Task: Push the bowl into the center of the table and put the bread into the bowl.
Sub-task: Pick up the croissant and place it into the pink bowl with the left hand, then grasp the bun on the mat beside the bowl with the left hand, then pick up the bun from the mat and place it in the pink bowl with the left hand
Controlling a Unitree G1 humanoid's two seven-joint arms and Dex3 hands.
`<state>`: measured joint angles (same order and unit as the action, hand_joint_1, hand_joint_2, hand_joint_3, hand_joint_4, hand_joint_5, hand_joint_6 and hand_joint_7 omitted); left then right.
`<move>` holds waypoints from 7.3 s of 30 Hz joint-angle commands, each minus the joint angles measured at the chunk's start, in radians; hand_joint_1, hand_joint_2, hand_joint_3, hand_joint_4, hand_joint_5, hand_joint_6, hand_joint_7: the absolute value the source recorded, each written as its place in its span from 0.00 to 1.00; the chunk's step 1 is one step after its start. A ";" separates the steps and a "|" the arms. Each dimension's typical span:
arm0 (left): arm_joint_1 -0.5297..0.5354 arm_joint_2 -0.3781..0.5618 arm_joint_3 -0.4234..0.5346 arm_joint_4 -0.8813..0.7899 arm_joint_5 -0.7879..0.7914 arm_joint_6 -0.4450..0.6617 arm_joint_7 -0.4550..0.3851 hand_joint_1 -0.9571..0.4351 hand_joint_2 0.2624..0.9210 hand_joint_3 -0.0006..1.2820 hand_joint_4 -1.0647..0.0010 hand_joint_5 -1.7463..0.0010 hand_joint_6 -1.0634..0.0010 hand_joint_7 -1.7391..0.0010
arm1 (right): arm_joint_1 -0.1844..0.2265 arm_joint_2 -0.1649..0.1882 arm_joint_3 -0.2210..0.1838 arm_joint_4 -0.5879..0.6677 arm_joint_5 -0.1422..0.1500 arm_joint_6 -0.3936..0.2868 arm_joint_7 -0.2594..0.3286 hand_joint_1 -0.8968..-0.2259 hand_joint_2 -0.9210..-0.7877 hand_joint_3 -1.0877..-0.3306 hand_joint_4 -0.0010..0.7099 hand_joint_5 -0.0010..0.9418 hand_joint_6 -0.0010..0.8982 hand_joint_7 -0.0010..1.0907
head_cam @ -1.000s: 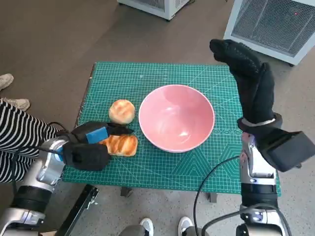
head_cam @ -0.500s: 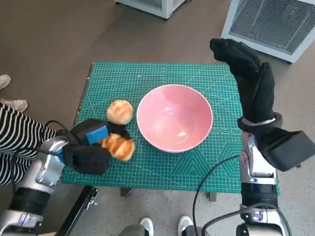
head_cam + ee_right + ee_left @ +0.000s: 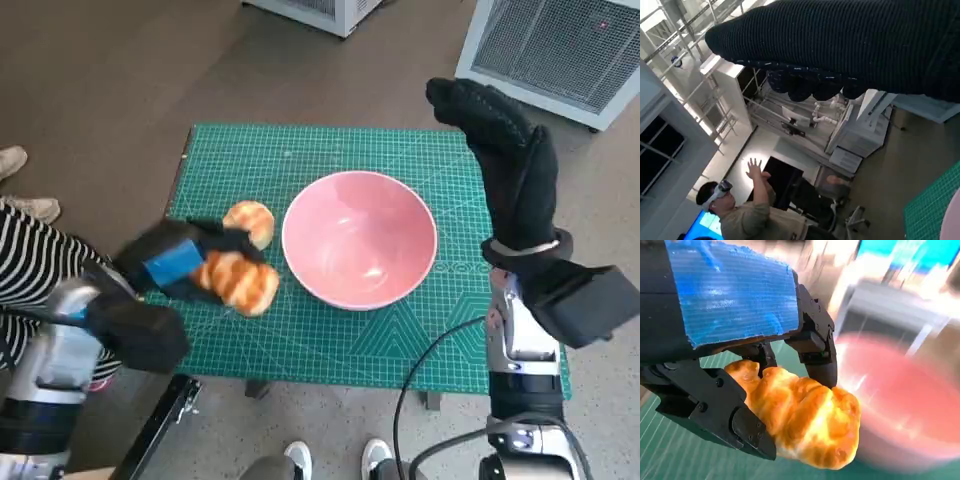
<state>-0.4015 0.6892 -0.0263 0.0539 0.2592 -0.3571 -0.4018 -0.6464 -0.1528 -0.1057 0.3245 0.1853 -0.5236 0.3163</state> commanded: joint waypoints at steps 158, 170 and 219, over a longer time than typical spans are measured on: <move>-0.657 -0.280 -0.498 1.230 0.414 0.194 0.056 0.72 0.76 0.01 0.87 0.99 0.75 0.98 | 0.089 -0.044 -0.047 -0.092 0.026 0.045 0.017 0.22 0.00 0.49 0.27 0.00 0.00 0.54; -0.639 -0.265 -0.537 1.236 0.445 0.123 0.203 0.69 0.93 0.04 0.36 0.64 0.45 0.63 | 0.101 -0.046 -0.048 -0.108 0.022 0.058 0.015 0.22 0.00 0.49 0.27 0.00 0.00 0.54; -0.604 -0.232 -0.311 0.371 0.263 0.062 0.145 0.69 0.99 0.02 0.25 0.41 0.40 0.33 | 0.096 -0.040 -0.043 -0.095 0.031 0.060 0.024 0.22 0.00 0.50 0.26 0.00 0.00 0.54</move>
<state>-0.9891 0.4971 -0.2977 0.4514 0.5143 -0.2472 -0.2280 -0.5668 -0.1952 -0.1536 0.2217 0.2035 -0.4752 0.3362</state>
